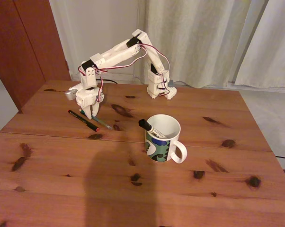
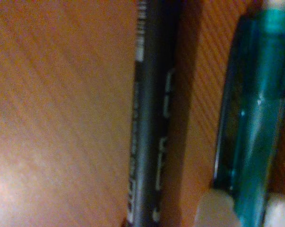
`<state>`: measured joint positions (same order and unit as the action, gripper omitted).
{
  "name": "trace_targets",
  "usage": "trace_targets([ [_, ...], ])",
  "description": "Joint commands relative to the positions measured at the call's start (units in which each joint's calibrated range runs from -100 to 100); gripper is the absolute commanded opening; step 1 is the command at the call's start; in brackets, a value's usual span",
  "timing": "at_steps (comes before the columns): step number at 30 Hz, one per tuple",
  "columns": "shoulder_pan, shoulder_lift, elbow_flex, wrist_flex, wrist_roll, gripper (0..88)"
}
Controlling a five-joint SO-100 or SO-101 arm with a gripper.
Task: Clean up the desk and place the pens and markers into the cup
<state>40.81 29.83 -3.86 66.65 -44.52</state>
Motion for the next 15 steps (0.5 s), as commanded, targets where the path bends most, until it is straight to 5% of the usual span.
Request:
trace_targets([
  [1, -0.73, -1.16, 0.71, 0.14, 0.31, 1.2],
  [15, -14.64, -26.64, 16.22, 0.14, -3.57, 1.2],
])
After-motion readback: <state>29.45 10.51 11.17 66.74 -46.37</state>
